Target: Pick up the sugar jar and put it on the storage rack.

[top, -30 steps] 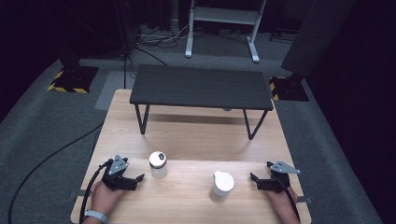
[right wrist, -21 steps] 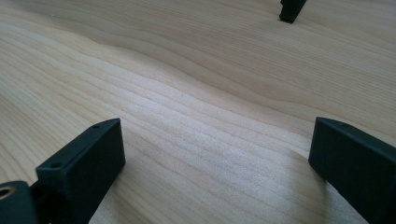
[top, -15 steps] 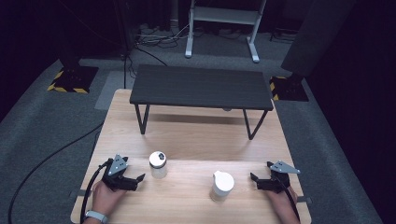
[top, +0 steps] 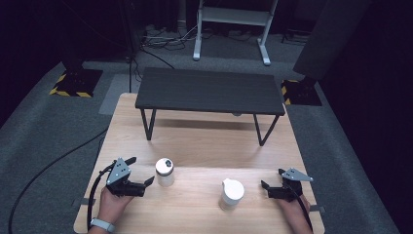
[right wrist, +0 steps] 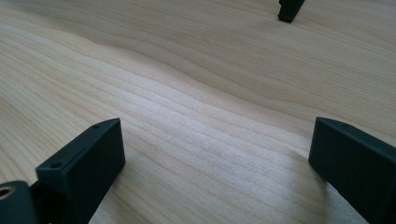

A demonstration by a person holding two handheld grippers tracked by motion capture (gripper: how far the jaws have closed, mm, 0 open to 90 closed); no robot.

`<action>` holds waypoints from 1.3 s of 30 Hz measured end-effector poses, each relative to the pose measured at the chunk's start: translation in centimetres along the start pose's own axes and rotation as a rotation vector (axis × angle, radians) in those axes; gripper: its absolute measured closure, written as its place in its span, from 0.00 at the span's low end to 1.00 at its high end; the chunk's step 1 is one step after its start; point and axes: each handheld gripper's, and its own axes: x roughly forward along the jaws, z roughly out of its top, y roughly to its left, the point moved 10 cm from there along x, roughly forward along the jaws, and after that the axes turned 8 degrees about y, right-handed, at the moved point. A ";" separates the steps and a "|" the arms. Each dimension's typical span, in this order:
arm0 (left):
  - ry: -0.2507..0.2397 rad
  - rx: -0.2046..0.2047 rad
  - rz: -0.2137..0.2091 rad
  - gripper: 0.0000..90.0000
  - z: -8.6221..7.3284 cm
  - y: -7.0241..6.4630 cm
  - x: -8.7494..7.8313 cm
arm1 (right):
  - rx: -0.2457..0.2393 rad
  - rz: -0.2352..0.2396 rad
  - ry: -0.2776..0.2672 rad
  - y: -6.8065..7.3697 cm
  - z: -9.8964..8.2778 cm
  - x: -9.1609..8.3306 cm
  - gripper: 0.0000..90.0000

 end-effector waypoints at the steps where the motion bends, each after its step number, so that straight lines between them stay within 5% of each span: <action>1: -0.017 0.005 0.001 0.01 0.2 -0.1 -0.2 | 0.000 0.000 0.000 0.0 0.0 0.0 0.04; 17: -0.065 0.008 -0.032 0.02 1.0 -0.5 -0.5 | 0.001 -0.002 0.000 0.0 0.0 0.0 0.04; 39: -0.084 0.059 -0.111 0.02 3.5 -1.8 2.1 | 0.013 -0.015 0.000 0.1 0.0 0.1 0.04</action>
